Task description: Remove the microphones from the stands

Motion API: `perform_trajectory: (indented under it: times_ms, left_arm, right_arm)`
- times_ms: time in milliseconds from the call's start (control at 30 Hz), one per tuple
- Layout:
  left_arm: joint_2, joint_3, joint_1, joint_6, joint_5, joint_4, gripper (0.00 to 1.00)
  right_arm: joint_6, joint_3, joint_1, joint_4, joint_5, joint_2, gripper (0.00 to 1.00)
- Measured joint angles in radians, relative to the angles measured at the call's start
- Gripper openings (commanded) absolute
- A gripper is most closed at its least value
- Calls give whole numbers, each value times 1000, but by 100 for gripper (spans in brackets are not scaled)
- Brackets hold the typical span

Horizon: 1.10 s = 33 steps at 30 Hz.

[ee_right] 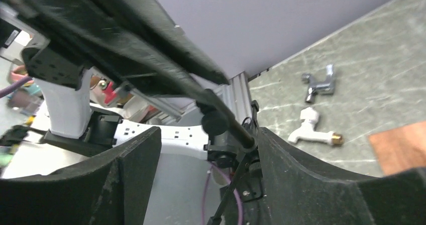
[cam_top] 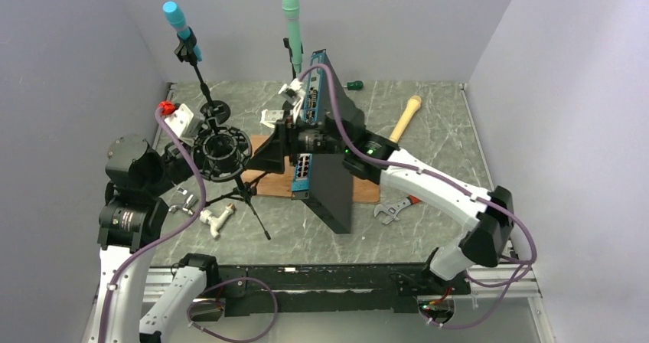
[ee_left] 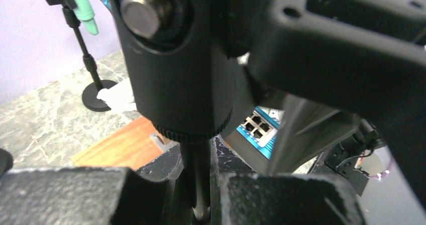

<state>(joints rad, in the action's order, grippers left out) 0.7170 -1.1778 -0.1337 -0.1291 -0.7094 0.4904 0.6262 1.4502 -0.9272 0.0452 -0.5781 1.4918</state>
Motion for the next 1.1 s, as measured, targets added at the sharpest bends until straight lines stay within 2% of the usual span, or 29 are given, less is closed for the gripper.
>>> perform_trajectory:
  times_ms: [167,333,667,800,967,1100]
  left_arm:
    - [-7,-1,0,-18,-38,13,0]
    - [1,-1,0,-47,-56,13,0]
    - [20,0,0,-103,-61,-10,0]
    - [20,0,0,-102,-53,-1,0]
    - [26,0,0,-104,-52,0,0]
    - [28,0,0,-121,-49,3,0]
  right_arm:
    - [37,0,-24,31,-7,76,56]
    - [47,-2,-26,73,-16,82,54]
    - [47,-32,-39,109,-37,82,43]
    - [46,-54,-44,123,-35,74,29]
    - [19,-65,-48,122,-29,61,0]
    - [-14,-80,-52,140,-29,58,0]
